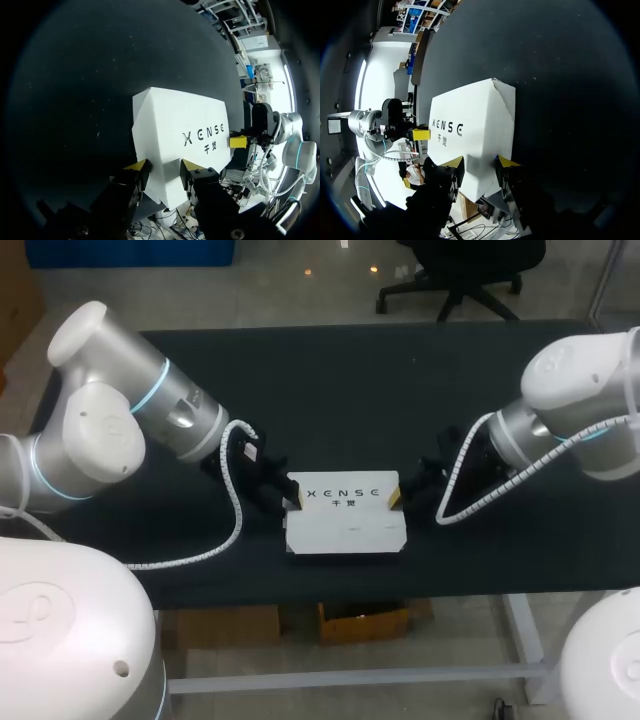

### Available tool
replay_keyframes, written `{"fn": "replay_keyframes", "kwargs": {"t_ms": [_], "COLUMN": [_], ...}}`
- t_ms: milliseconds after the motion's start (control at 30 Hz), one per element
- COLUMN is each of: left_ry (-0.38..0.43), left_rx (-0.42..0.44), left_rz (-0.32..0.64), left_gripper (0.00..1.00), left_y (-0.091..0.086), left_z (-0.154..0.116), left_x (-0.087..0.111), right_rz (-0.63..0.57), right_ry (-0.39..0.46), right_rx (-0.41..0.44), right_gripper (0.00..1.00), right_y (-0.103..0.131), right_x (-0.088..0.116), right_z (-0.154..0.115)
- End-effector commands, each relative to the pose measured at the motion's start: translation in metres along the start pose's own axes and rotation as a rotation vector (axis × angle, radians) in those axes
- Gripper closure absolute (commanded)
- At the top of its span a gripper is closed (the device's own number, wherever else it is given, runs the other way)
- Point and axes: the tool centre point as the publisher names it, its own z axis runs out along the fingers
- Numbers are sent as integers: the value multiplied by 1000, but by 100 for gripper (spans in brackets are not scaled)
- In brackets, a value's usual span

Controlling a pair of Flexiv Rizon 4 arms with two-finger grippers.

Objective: Assemble the packaging by folding the flat box into shape, placing the metal phone stand inside, and closing the box properly

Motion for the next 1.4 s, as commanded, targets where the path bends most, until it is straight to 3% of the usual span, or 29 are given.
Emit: {"fn": "replay_keyframes", "kwargs": {"t_ms": [33,1400], "left_ry": [-2,-16], "left_rx": [-7,-33], "left_rz": [-1,-15], "left_gripper": [58,59], "left_y": [-1,5], "left_z": [3,-6], "left_x": [3,10], "right_rz": [3,140], "right_ry": [-1,-38], "right_rx": [13,113], "right_gripper": [62,64], "right_y": [3,4], "right_x": [2,17], "right_z": [4,-2]}}
